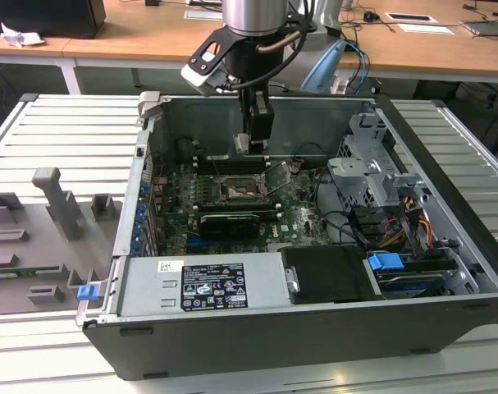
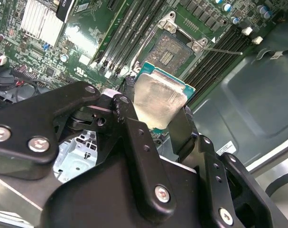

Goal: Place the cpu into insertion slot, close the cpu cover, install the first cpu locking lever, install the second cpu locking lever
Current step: 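Place the cpu into insertion slot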

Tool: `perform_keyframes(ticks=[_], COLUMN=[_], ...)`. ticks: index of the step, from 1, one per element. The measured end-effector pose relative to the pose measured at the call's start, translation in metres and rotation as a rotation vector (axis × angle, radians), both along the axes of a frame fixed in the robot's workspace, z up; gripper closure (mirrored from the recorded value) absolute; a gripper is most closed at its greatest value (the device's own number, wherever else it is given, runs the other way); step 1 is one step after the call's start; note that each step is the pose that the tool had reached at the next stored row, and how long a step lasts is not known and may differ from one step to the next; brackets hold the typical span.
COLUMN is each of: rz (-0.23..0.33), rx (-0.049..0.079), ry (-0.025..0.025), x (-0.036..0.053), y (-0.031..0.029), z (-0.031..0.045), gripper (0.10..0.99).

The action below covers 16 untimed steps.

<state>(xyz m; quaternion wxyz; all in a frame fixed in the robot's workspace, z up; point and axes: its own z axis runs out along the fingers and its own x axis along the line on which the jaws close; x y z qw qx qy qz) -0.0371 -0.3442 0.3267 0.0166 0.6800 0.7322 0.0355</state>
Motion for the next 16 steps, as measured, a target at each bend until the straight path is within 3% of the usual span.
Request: perform_keyframes(ticks=[16], rz=[-0.023], rx=[0.000], ry=[0.0000], x=[0.0000], y=[0.0002], z=[-0.0101], gripper=[0.557])
